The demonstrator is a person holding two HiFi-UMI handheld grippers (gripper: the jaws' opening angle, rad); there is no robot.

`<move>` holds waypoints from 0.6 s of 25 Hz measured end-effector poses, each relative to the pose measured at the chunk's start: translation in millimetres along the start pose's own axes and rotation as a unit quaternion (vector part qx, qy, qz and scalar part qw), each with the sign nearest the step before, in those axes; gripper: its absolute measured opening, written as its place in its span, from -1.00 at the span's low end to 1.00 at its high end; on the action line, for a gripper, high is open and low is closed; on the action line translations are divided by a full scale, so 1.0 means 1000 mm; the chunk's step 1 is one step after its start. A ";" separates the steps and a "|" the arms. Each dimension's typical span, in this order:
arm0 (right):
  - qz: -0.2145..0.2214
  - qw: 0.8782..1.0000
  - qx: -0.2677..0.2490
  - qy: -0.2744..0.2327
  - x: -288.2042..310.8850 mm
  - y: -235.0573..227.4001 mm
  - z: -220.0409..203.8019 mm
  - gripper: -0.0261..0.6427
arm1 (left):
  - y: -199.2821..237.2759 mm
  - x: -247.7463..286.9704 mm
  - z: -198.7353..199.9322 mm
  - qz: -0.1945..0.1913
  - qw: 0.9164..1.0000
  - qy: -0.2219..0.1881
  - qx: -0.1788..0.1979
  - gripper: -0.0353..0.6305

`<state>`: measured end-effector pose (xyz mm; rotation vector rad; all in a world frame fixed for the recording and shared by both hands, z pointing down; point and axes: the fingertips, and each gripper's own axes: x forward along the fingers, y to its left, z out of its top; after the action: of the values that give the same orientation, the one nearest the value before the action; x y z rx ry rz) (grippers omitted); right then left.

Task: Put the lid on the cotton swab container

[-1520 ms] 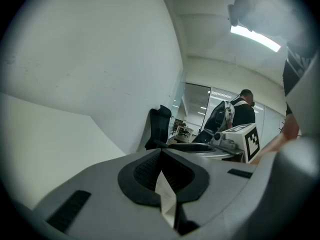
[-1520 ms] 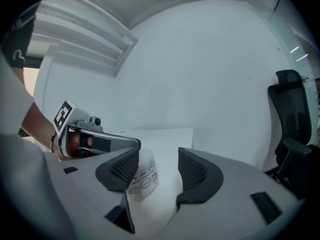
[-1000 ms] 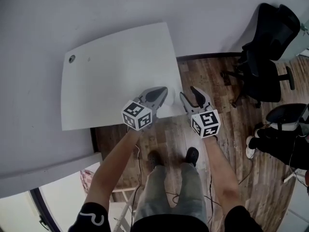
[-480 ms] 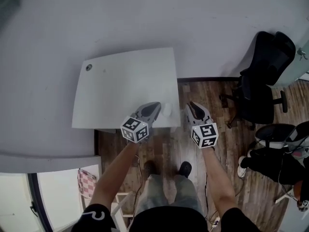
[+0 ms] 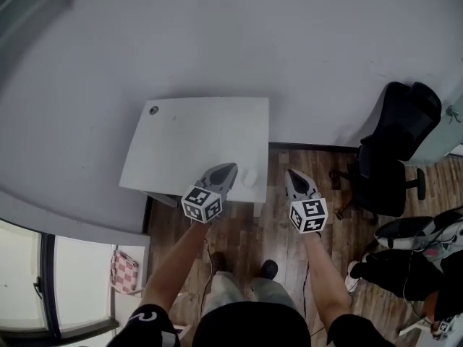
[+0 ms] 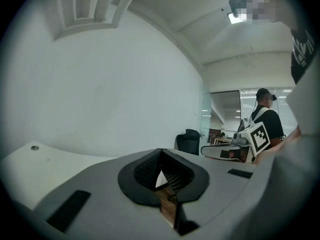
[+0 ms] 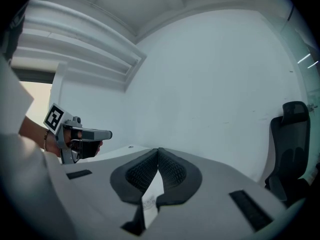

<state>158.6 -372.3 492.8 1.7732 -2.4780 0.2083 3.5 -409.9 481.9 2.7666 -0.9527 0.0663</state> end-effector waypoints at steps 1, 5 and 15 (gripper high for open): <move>0.005 1.000 0.001 0.000 -0.003 0.002 0.003 -0.89 | -0.002 -0.004 0.005 0.010 1.000 -0.005 0.004 -0.82; 0.027 1.000 0.000 0.000 -0.013 0.016 0.015 -0.89 | -0.011 -0.019 0.020 0.044 0.999 -0.019 0.009 -0.82; 0.069 0.997 -0.007 -0.016 -0.030 0.033 0.039 -0.89 | -0.030 -0.045 0.047 0.084 0.996 -0.035 0.019 -0.82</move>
<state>137.1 -339.7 447.3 1.6127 -2.6192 0.1728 -15.0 -369.9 425.7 2.7343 -1.2128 0.0135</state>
